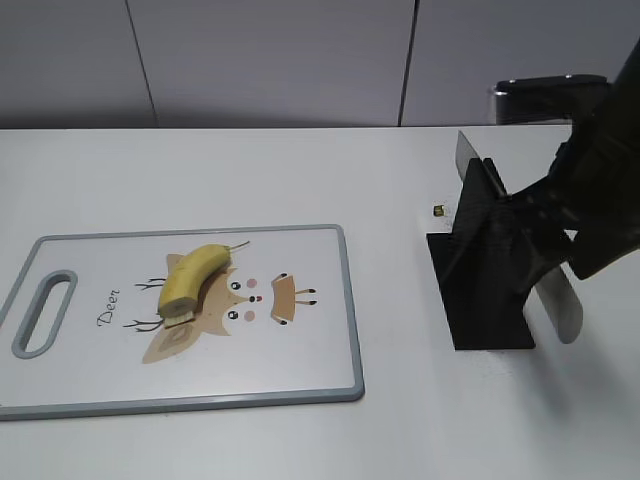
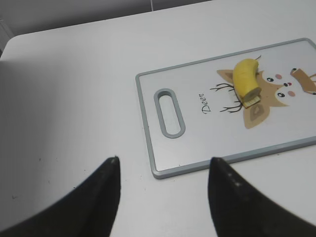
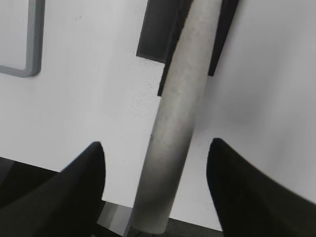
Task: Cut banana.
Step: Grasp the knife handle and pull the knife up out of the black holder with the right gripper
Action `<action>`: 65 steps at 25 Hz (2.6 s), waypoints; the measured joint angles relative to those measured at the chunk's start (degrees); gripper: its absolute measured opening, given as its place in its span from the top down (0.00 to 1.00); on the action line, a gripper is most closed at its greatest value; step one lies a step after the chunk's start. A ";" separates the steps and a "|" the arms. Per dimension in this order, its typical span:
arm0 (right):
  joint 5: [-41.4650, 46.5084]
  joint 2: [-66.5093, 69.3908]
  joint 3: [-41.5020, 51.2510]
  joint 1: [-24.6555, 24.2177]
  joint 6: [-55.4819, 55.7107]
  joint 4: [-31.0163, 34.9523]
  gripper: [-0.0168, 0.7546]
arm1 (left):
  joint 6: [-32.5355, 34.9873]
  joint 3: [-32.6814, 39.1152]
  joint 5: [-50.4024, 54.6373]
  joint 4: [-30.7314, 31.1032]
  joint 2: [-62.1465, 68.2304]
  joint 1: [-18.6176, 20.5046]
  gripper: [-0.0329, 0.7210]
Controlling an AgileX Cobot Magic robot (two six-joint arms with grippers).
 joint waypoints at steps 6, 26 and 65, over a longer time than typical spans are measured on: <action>-0.13 3.82 -0.12 0.00 4.34 -1.26 0.34 | 0.00 0.00 0.00 0.00 0.00 0.00 0.23; -0.15 6.73 -0.12 -0.05 7.53 0.17 0.76 | 0.00 0.00 0.00 -0.04 0.00 0.00 0.23; -3.95 -12.87 -0.12 0.00 10.33 -4.31 0.77 | 0.00 -0.07 -0.13 -0.04 0.00 0.00 0.23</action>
